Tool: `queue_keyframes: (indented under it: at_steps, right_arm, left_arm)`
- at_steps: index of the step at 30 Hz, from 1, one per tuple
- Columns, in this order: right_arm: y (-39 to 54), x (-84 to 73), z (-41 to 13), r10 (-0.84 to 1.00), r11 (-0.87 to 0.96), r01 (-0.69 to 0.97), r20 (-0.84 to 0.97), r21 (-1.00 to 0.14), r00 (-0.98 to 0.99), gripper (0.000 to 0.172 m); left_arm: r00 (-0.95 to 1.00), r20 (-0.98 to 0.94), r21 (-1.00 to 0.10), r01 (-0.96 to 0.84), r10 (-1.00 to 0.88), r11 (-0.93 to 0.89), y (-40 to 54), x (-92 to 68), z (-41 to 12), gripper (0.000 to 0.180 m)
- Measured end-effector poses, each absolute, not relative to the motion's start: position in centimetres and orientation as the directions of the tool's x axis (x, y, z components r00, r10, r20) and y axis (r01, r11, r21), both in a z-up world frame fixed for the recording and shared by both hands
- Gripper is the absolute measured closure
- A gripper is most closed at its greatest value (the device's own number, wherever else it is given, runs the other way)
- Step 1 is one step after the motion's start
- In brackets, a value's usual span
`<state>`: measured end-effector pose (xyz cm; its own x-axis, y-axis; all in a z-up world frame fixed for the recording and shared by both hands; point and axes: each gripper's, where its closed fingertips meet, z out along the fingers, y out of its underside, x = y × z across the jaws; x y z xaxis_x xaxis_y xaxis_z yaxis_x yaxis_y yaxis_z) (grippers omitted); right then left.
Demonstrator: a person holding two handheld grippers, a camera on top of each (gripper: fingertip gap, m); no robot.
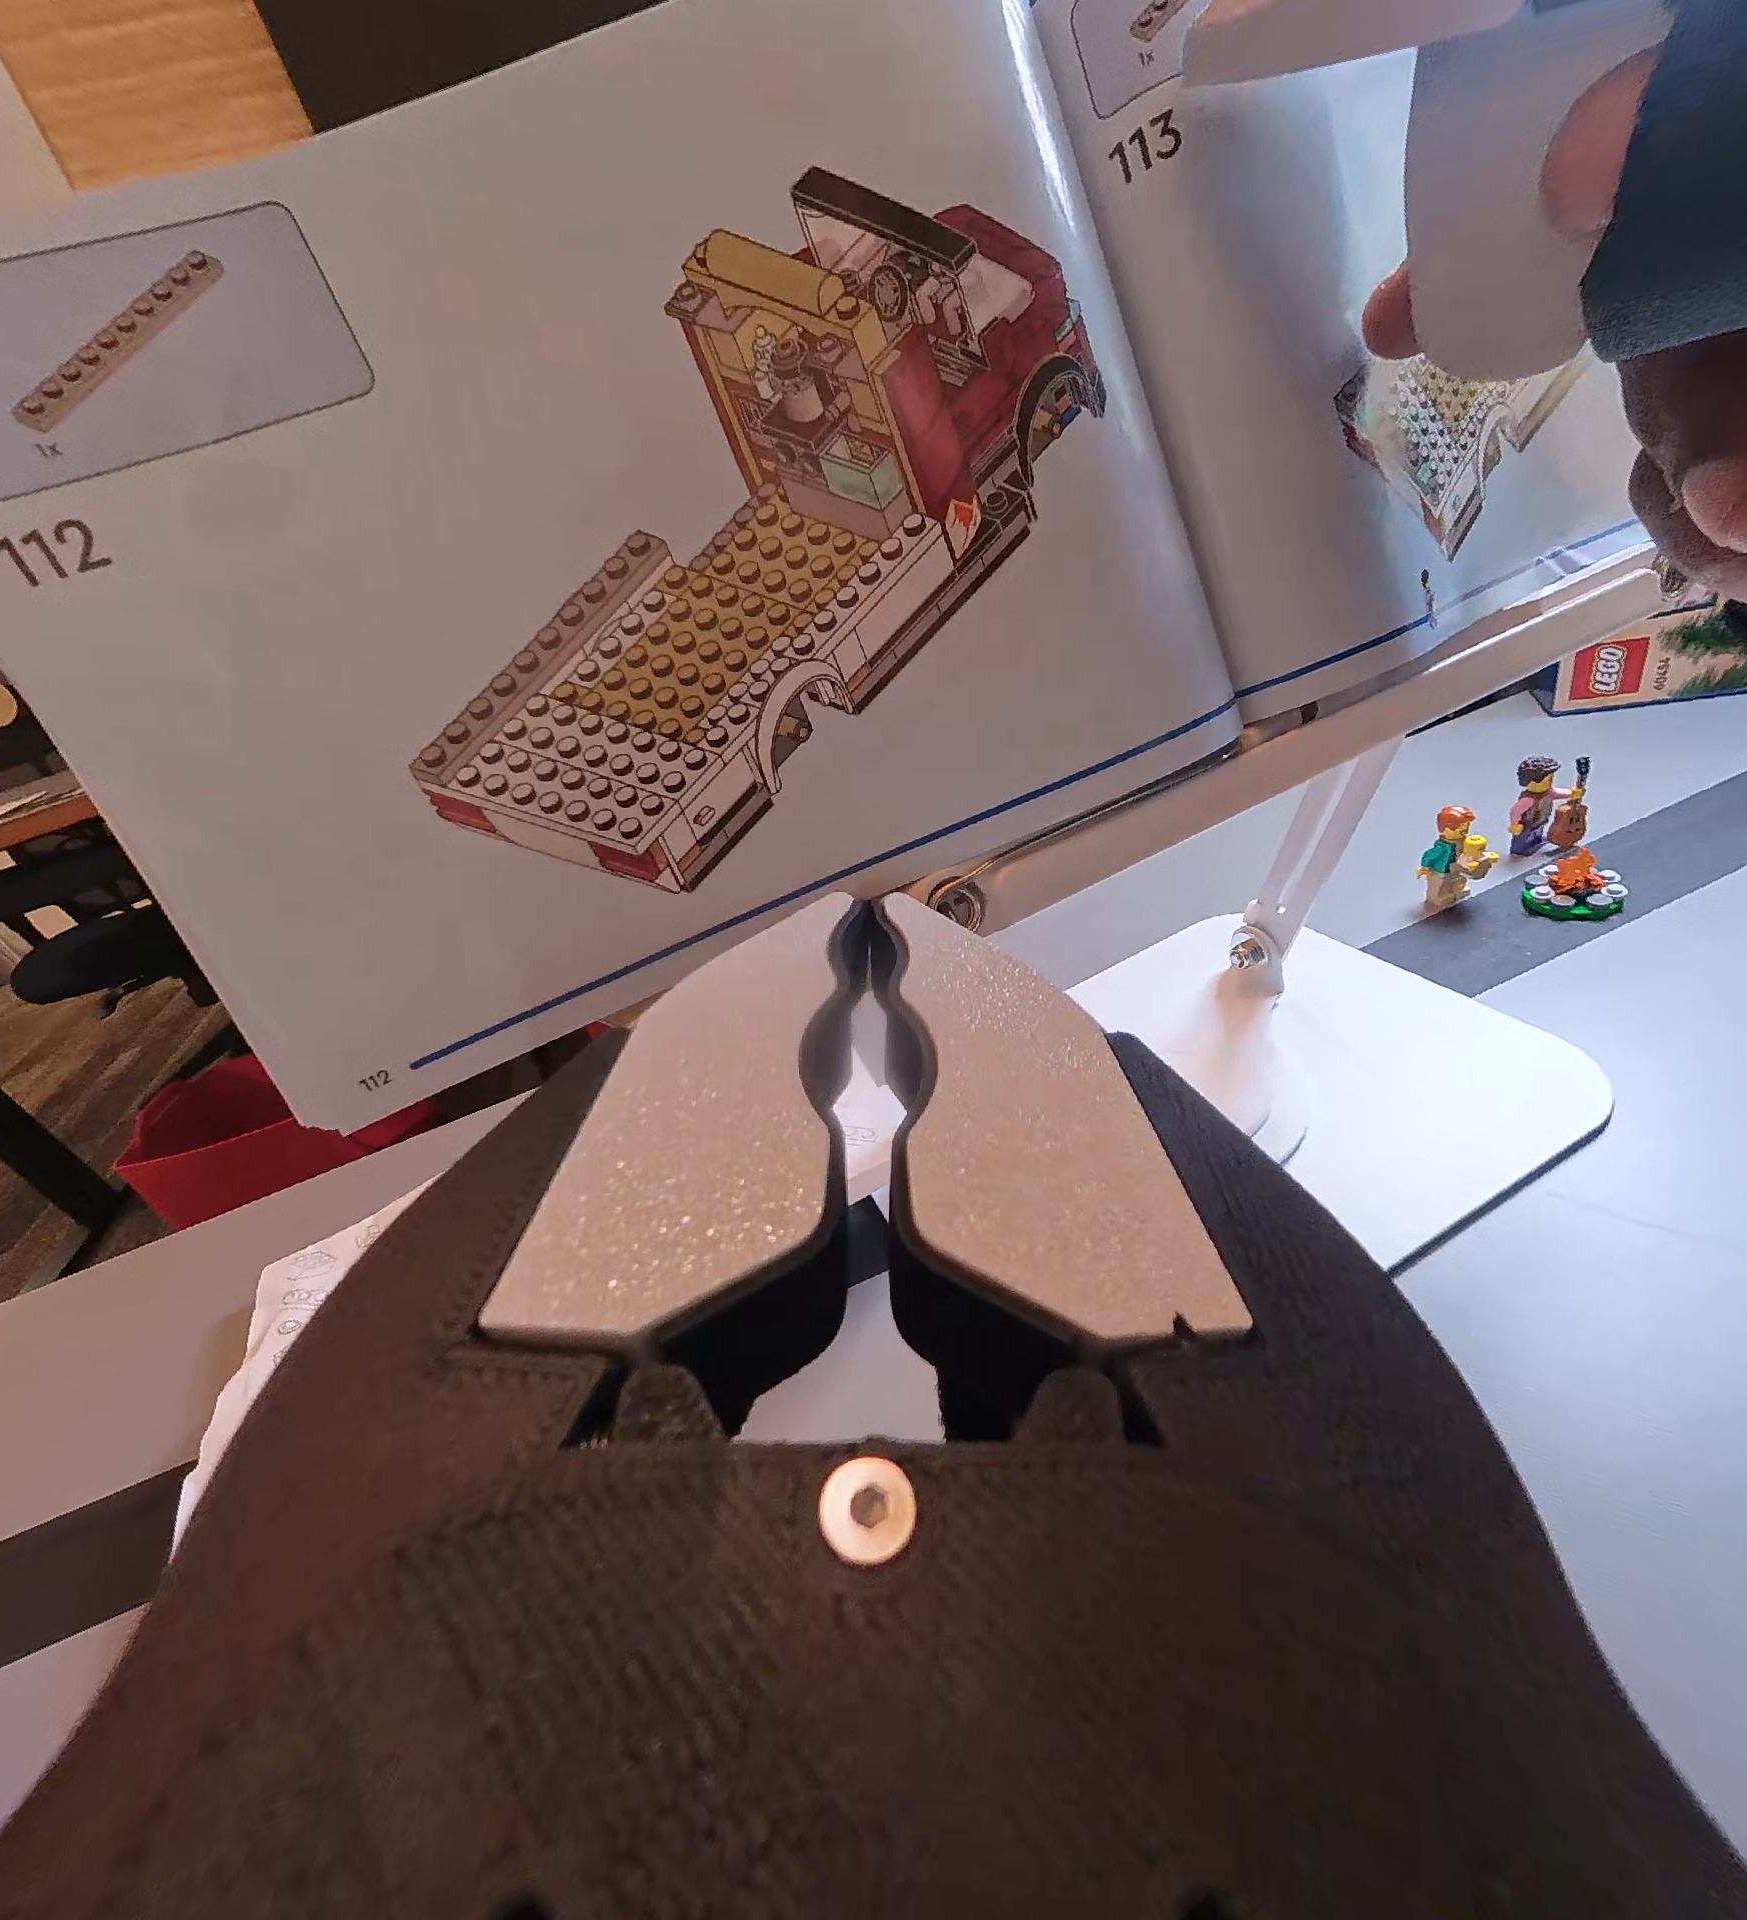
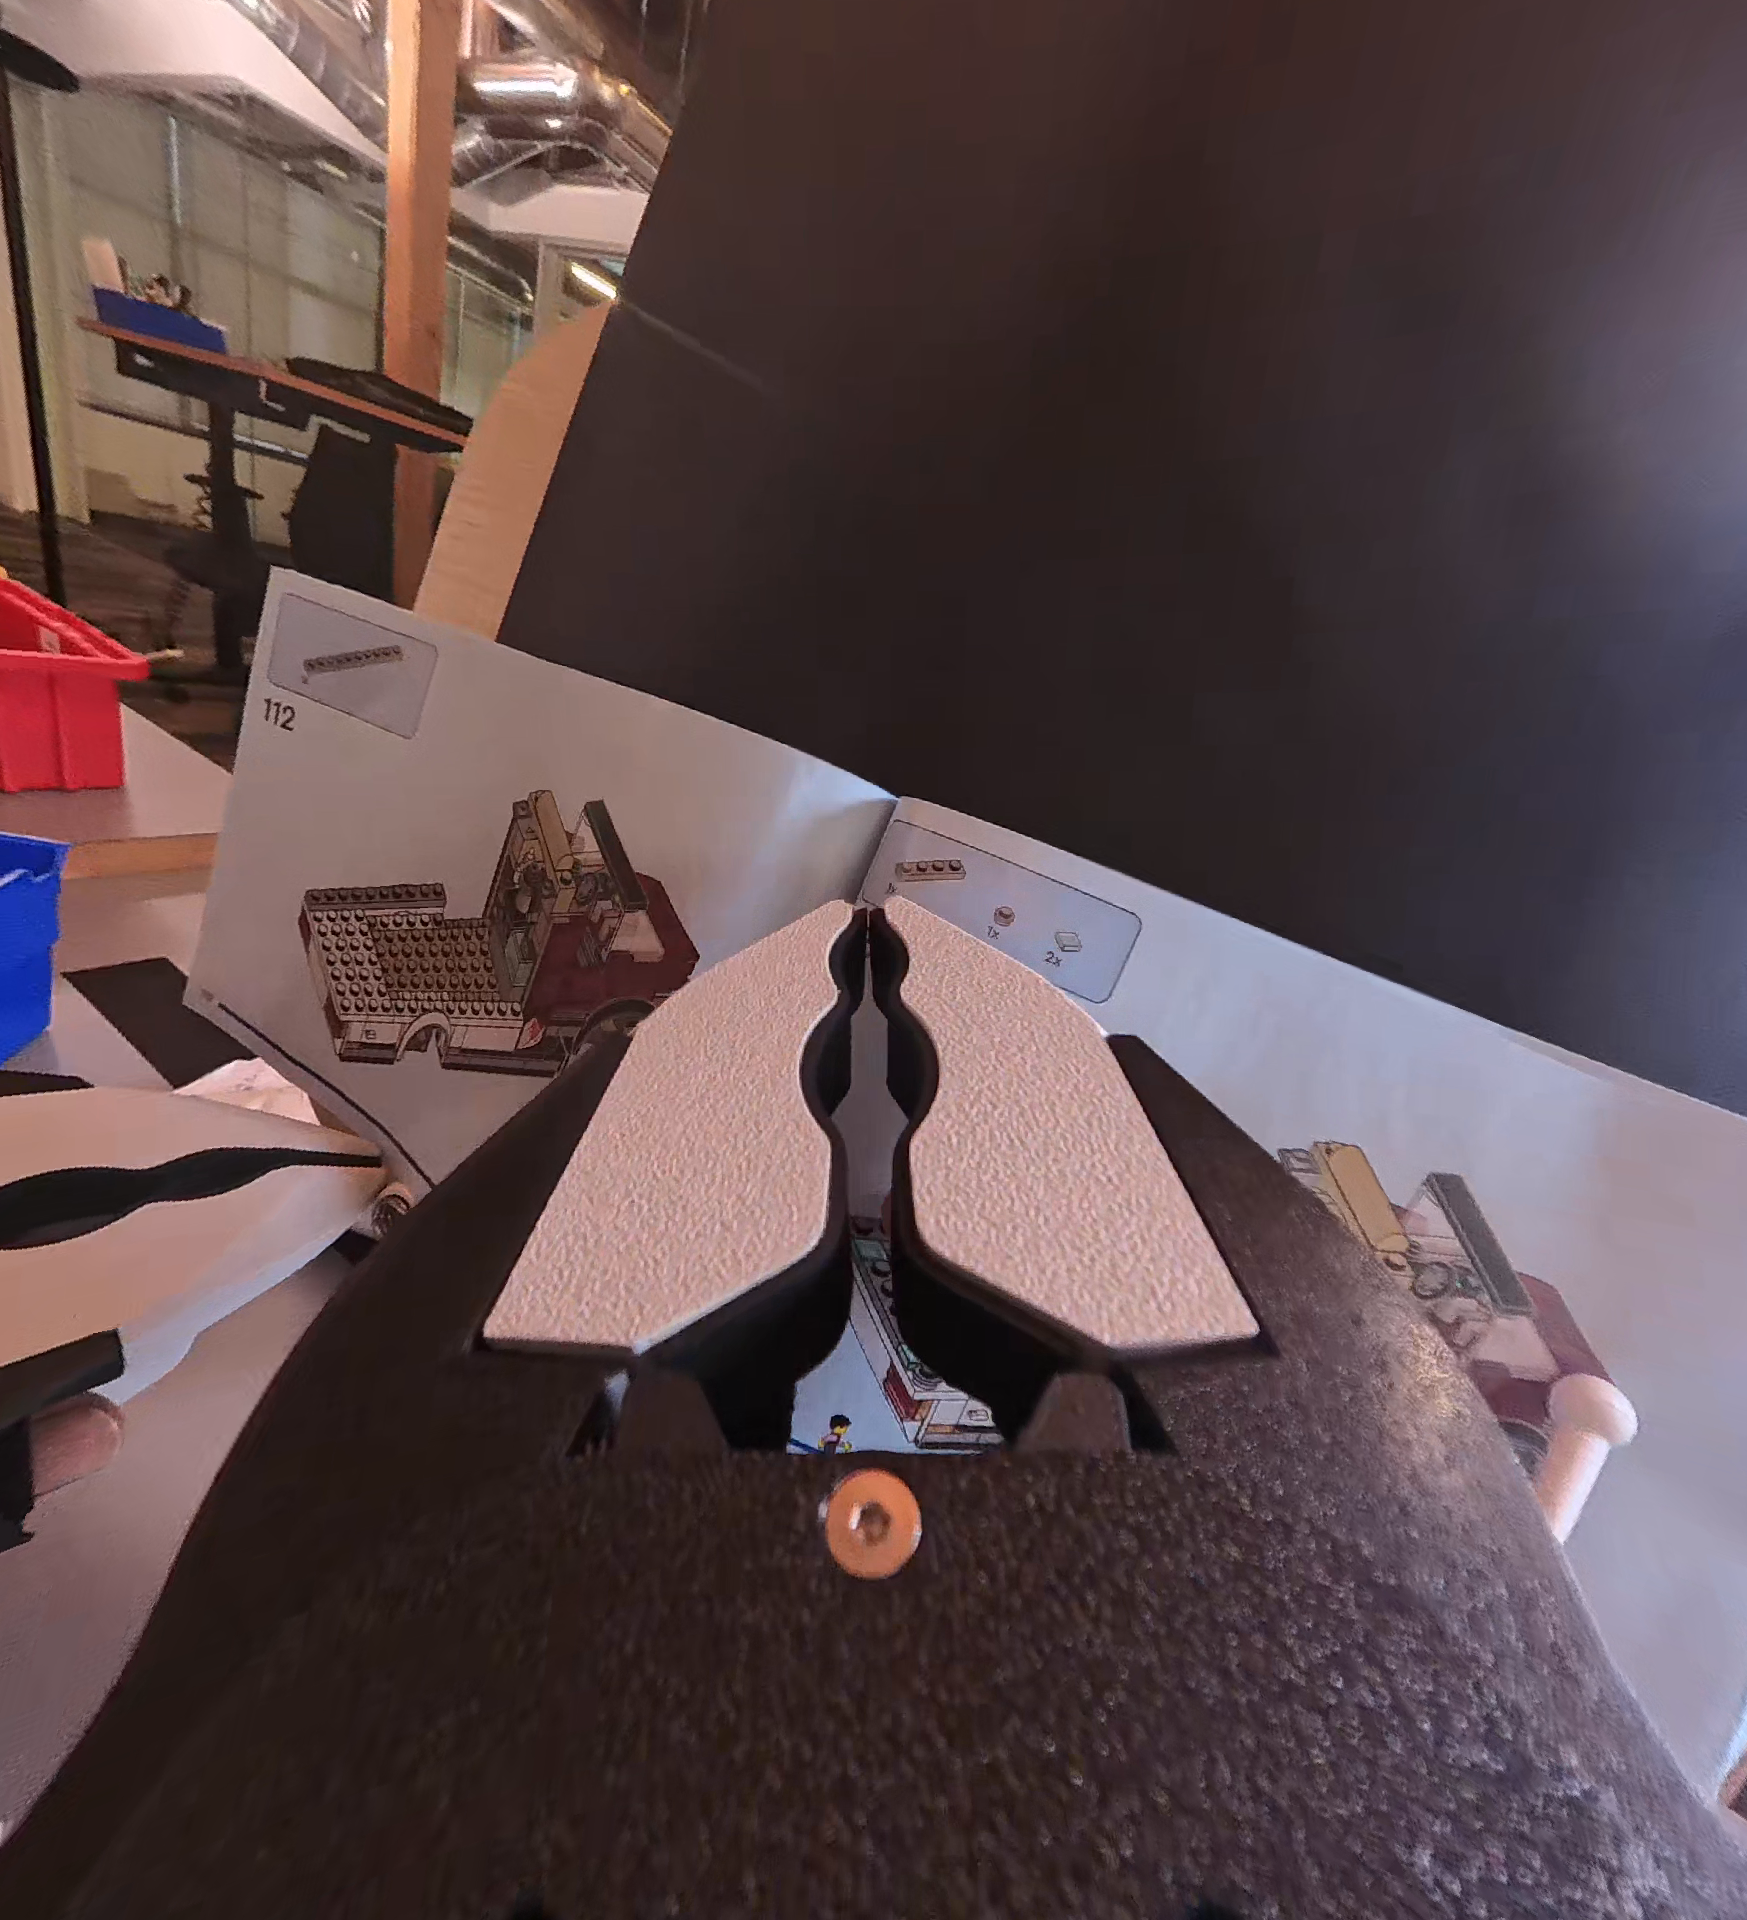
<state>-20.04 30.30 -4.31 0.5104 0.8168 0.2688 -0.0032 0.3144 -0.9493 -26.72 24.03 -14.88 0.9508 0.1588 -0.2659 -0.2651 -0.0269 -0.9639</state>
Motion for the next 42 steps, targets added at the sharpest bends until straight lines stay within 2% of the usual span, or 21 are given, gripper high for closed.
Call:
queue_keyframes:
  at_steps: [19, 29, 42]
  right_arm:
    - [31.9, -17.6, -4.5, 0.796, 0.287, 0.019, 0.250, -0.958, 0.552, 0.172]
    - [29.9, -16.2, -11.5, 0.809, 0.246, 0.095, 0.258, -0.965, 0.528, 0.172]
    - [30.1, -17.6, -10.7, 0.818, 0.203, 0.039, 0.192, -0.978, 0.542, 0.172]
  left_arm:
    - [0.948, -0.275, -0.961, -0.273, 0.159, -0.029, 24.0, -26.7, -15.0, 0.180]
    - [0.945, -0.282, -0.959, -0.282, 0.166, -0.023, 23.9, -26.6, -14.9, 0.180]
    - [0.943, -0.288, -0.957, -0.287, 0.165, -0.028, 23.9, -26.7, -15.1, 0.180]
